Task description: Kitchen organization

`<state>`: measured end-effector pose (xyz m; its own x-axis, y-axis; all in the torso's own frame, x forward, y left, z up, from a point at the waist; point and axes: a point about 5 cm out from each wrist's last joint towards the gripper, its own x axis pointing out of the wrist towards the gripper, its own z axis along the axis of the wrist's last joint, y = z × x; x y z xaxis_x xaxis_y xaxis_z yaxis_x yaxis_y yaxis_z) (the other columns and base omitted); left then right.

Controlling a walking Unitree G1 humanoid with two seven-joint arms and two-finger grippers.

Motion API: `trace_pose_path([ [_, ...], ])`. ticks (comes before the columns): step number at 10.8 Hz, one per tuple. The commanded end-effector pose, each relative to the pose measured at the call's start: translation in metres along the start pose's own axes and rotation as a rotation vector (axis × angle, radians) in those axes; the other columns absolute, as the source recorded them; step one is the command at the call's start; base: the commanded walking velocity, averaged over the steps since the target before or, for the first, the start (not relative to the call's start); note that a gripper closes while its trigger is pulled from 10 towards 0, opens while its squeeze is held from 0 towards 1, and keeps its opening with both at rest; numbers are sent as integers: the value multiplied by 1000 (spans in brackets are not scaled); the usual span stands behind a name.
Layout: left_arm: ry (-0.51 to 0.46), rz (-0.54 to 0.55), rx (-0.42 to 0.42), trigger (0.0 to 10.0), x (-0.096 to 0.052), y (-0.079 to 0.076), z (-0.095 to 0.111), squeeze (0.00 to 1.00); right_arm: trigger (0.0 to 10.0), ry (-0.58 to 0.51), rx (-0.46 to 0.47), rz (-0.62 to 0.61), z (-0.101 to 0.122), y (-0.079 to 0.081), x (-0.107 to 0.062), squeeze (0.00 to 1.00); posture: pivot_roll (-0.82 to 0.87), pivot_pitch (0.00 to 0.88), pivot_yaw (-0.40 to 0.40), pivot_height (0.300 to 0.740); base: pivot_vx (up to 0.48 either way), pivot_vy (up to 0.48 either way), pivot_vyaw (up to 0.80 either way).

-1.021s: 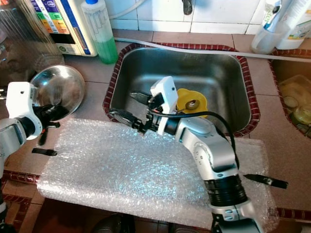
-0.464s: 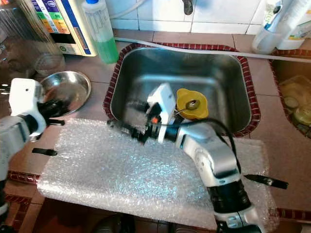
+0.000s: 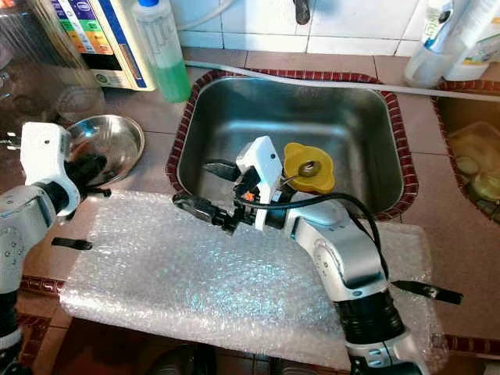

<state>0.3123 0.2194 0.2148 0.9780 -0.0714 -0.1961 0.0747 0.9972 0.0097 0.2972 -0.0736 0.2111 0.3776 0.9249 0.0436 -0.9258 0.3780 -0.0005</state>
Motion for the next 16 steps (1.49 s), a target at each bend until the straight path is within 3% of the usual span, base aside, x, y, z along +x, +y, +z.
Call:
trace_pose_path([
  [1,-104,36,16,0,-4,4,18,0,10000,-9,-28,15,3,3,4,0,-34,217,61,740,0,0,0],
  [2,-103,36,21,0,-5,4,18,0,10000,-10,-31,11,4,2,4,0,-34,217,60,740,0,0,0],
  [3,-202,44,22,0,-9,1,29,0,10000,-30,-36,-24,6,-2,5,0,-30,214,59,740,0,0,0],
  [4,-224,30,20,0,-10,-2,31,0,10000,-33,-37,-32,6,-3,5,0,-30,213,62,740,0,0,0],
  [5,-274,-56,-16,0,-12,-22,32,0,10000,-47,-52,-78,7,-7,5,0,-29,211,62,740,0,0,0],
  [6,-307,-185,0,0,-16,-46,29,0,10000,-71,-70,-174,9,-18,4,0,-29,209,62,740,0,0,0],
  [7,-331,-254,68,0,-20,-62,26,0,10000,-130,-44,-233,17,-25,3,0,-30,211,64,740,0,0,0],
  [9,-425,-342,102,0,-21,-93,22,0,10000,-266,93,-224,32,-25,8,0,-36,218,60,740,0,0,0],
  [12,-459,-395,142,0,-8,-112,12,0,10000,-351,202,-189,46,-23,10,0,-49,224,58,740,0,0,0],
  [16,-549,-461,146,0,-2,-128,17,0,10000,-350,198,-215,49,-29,9,0,-64,234,62,740,0,0,0],
])
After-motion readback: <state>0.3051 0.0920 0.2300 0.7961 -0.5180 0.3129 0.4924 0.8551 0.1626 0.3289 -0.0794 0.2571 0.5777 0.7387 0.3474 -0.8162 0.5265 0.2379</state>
